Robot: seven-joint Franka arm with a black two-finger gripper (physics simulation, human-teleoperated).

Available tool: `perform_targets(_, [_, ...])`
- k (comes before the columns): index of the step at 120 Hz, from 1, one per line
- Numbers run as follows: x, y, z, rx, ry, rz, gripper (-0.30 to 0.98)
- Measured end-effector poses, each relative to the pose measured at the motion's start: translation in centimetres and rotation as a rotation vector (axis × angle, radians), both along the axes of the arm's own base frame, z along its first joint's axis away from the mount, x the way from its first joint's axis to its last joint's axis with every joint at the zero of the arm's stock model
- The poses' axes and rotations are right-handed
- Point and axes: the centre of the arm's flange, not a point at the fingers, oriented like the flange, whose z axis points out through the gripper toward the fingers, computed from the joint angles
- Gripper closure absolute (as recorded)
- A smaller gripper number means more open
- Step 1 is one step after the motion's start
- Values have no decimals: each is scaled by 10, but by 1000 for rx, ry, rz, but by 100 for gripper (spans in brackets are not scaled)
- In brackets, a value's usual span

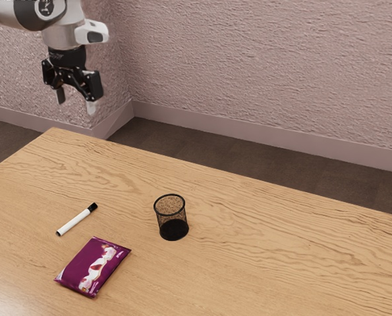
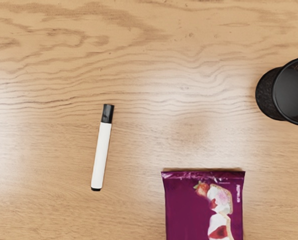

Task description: Put the marker into the pen holder.

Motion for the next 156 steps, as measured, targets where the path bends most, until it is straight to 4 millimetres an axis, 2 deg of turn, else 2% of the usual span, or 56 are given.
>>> perform_targets(19, [2, 20, -8, 4, -39, 33, 0])
perform_targets(28, [2, 27, -27, 6, -18, 52, 0])
perform_targets(59, [-11, 38, -157, -6, 139, 97, 0])
perform_targets(72, [-7, 42, -193, -9, 153, 108, 0])
perform_targets(82, [-8, 44, -230, -13, 166, 106, 0])
perform_targets(93, [-5, 63, -264, -17, 157, 121, 0])
perform_targets(108, [0, 84, -289, -19, 130, 135, 0])
perform_targets(117, [2, 98, -310, -25, 126, 145, 0])
perform_targets(141, [8, 125, -354, -35, 94, 139, 1])
perform_targets(156, [10, 133, -369, -37, 73, 120, 1])
